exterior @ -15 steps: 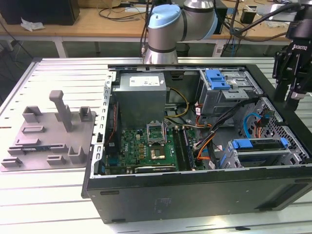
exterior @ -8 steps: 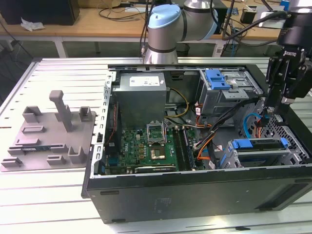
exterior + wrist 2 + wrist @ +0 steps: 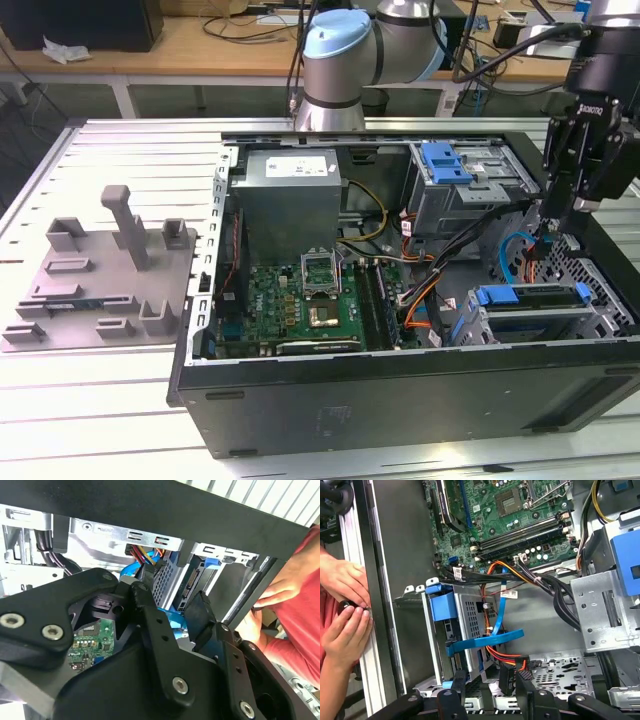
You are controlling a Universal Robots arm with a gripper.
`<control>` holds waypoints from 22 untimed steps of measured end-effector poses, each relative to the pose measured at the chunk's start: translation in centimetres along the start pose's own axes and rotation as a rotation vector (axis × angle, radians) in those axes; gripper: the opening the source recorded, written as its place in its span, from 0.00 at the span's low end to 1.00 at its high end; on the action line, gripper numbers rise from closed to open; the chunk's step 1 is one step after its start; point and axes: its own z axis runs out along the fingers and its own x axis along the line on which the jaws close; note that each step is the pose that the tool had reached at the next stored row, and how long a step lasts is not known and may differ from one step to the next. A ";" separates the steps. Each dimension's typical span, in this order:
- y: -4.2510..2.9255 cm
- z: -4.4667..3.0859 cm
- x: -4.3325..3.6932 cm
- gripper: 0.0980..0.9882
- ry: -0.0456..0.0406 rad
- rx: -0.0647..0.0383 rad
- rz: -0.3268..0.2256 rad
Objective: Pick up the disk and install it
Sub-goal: 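Insert the first disk wire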
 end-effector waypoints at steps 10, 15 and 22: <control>-0.41 0.19 -0.20 0.24 0.0063 -0.004 -0.001; -0.48 0.09 -1.22 0.24 0.0343 -0.012 -0.002; -0.14 -0.18 -2.78 0.24 0.0495 -0.020 -0.005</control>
